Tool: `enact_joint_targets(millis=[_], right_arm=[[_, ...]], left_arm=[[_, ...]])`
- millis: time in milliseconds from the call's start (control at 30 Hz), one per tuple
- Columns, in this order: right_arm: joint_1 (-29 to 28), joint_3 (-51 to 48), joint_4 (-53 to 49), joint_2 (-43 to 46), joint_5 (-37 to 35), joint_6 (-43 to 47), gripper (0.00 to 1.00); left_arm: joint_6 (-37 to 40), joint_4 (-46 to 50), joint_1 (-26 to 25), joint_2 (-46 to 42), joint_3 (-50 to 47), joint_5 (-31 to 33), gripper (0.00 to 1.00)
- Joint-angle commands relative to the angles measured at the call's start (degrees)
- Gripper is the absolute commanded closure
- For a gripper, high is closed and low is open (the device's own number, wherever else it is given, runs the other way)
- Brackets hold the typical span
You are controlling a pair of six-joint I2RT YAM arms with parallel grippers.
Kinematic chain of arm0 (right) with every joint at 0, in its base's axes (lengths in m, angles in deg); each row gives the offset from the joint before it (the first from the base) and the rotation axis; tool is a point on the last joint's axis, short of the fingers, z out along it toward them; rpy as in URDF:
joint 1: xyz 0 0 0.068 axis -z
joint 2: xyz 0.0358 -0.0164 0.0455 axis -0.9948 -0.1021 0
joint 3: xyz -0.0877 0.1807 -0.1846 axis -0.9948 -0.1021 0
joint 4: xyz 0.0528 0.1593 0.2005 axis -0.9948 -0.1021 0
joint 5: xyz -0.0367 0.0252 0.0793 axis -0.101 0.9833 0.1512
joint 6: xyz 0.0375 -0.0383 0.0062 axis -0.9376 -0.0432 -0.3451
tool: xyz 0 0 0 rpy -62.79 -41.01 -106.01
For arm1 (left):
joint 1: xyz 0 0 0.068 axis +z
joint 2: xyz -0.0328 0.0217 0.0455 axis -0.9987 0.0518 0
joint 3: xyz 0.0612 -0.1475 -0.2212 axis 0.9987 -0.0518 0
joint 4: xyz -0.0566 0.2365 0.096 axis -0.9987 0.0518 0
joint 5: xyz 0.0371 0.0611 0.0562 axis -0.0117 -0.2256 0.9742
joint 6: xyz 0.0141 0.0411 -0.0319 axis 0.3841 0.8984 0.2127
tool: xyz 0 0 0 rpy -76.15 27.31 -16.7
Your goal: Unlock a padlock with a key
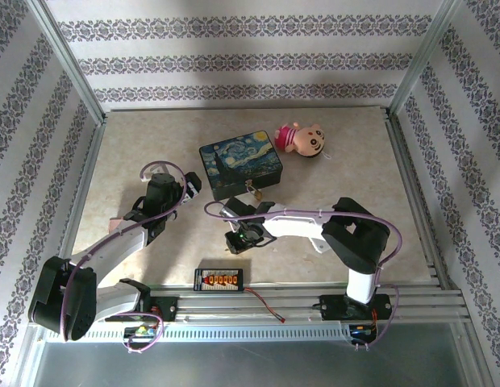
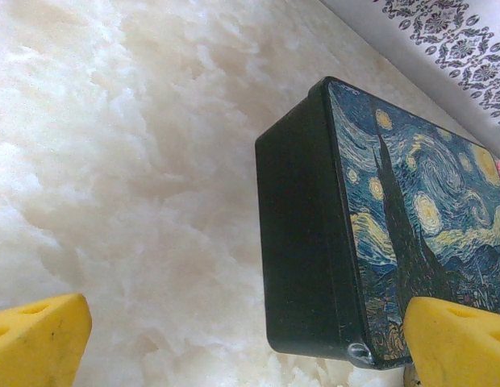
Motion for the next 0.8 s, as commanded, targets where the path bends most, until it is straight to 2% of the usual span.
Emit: enact_joint_targets(millis=[0,300,600,767], right_arm=[[-0.7,-0.4,-1.4,2.2,-0.7,-0.4,0.83],[-0.7,-1.5,-1.5,5.8,-2.7,-1.9,1.0],[0.1,-3.3,-0.1,13.1,-8.4,-5.4,1.0],[2.3,-5.8,0.6,18.3,-11.0,-7.7,1.0]], left_arm=[[-0.6,1.7,0.6,-1.0,0.0,1.0,0.01],[0.2,1.6,0.6,-2.0,0.1,0.3,0.01],[1.0,0.8,0.9,-3.0,0.2,-1.6,0.01],[-0.7,-4.1,1.7,-3.4,-1.3,-3.8,0.01]])
